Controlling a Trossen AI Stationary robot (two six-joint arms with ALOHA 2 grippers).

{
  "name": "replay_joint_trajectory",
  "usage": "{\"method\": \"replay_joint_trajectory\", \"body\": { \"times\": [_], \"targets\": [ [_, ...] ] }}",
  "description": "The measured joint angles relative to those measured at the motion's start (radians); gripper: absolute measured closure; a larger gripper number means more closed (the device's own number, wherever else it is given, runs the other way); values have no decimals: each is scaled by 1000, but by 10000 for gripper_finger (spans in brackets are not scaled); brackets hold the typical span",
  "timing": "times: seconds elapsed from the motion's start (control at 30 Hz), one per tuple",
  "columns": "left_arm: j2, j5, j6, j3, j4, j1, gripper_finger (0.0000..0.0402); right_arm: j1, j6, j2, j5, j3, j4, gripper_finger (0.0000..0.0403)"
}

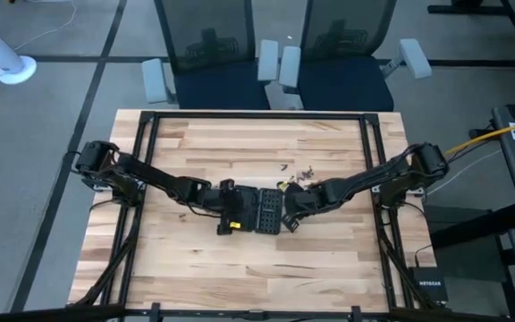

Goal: Prefit tool cases
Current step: Remove the gray t handle ratchet wrench from the black prefit tool case

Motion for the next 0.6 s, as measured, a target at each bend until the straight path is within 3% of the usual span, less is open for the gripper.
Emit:
{"method": "replay_joint_trajectory", "body": {
  "times": [0.13, 0.6],
  "targets": [
    [34, -14, 113, -7, 155, 17, 402, -14, -11, -45, 31, 0, 72, 403],
    [222, -14, 57, -9, 303, 50, 402, -37, 140, 31, -72, 1, 269, 403]
  ]
}}
